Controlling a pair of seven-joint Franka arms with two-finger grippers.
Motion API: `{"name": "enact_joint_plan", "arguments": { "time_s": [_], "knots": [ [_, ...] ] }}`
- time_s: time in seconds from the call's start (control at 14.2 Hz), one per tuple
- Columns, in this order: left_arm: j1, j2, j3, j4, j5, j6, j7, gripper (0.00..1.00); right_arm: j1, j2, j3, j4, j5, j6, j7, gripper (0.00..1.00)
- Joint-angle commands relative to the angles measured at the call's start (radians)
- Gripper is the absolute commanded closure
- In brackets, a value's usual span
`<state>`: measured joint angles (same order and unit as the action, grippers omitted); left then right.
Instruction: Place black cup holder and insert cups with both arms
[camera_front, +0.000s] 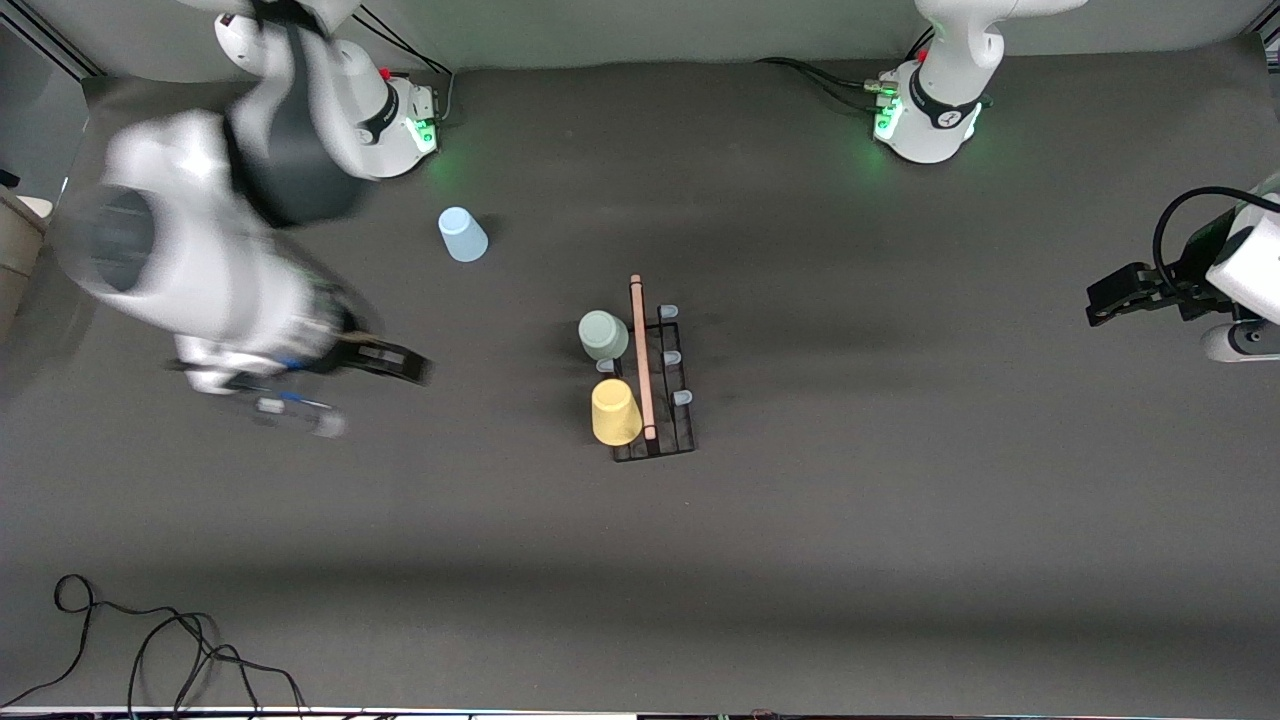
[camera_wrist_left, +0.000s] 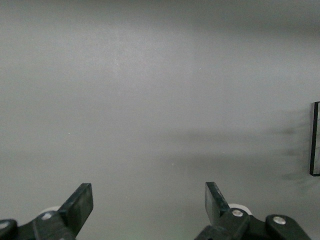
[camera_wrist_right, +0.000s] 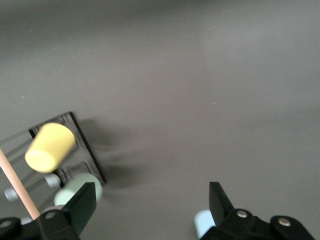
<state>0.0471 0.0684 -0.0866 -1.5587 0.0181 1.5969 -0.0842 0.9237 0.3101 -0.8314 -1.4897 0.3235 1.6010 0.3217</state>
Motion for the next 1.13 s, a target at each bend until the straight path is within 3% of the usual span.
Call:
{"name": "enact_joint_plan", "arguments": {
  "time_s": [0.0, 0.14, 0.35, 1.06],
  "knots": [
    [0.002, 0.005, -0.002, 0.014, 0.003, -0.003, 0.011, 0.0, 0.017, -0.083, -0.125, -0.024, -0.03, -0.096, -0.191, 0.0],
    [0.002, 0.005, -0.002, 0.014, 0.003, -0.003, 0.011, 0.0, 0.018, -0.132, -0.181, -0.024, -0.107, -0.122, -0.278, 0.0],
    [0.002, 0.005, -0.002, 0.014, 0.003, -0.003, 0.011, 0.0, 0.015, -0.152, -0.189, -0.009, -0.228, -0.121, -0.289, 0.0],
    [-0.001, 0.004, -0.002, 0.014, 0.003, -0.012, -0.003, 0.0, 0.015, -0.137, -0.189, -0.02, -0.231, -0.07, -0.29, 0.0]
  ]
}}
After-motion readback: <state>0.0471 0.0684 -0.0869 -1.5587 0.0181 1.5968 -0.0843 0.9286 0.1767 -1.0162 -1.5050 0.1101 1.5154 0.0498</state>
